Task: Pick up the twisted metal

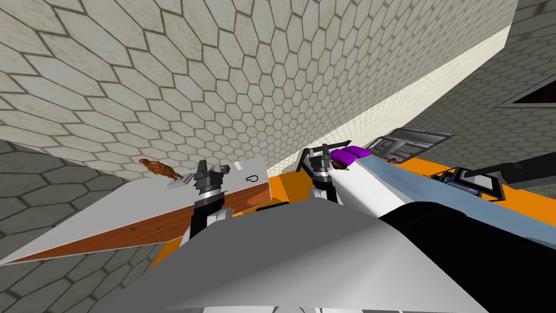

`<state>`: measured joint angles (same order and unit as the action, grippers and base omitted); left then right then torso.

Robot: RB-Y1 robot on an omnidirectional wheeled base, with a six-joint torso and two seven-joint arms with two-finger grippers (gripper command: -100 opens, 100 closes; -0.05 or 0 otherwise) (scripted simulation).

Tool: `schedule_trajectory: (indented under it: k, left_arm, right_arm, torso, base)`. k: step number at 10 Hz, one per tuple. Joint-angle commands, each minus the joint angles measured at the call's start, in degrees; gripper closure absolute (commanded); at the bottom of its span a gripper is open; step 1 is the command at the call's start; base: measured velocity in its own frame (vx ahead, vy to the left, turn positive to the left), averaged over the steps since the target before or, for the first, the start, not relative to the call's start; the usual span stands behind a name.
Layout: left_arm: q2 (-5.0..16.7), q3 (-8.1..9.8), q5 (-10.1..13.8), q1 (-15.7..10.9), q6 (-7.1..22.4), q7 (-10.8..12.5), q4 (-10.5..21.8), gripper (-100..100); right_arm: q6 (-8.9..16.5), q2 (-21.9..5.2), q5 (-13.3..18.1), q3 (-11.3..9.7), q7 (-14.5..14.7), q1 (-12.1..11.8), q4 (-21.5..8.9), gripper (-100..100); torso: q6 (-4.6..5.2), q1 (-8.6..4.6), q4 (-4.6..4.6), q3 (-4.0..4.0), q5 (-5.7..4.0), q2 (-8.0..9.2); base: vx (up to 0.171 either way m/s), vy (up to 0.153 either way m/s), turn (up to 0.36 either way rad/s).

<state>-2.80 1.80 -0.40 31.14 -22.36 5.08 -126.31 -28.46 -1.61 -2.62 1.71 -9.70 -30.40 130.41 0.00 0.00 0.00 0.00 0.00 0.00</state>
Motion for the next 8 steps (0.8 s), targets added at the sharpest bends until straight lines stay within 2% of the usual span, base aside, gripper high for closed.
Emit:
schedule_trajectory:
  k: [1,5,8]
  left_arm:
    - [2.0,0.02,0.0,0.0,0.6,0.1,0.2,-100]
    - [7.7,0.14,0.1,-0.2,4.1,0.5,1.1,-100]
    - [10.8,0.28,0.3,-0.4,8.2,1.0,2.4,-100]
  right_arm:
    - [0.0,0.0,0.0,0.0,0.0,0.0,0.0,0]
    - [0.0,0.0,0.0,0.0,0.0,0.0,0.0,0]
    - [0.0,0.0,0.0,0.0,0.0,0.0,0.0,0]
  torso:
    - [0.00,0.00,0.00,0.00,0.00,0.00]
    - [0.00,-0.05,0.00,0.01,-0.01,0.02]
    - [0.00,-0.09,0.00,0.01,-0.02,0.02]
  base:
    - [0.001,-0.005,0.004]
    - [-0.004,-0.017,0.011]
    - [-0.008,-0.030,0.018]
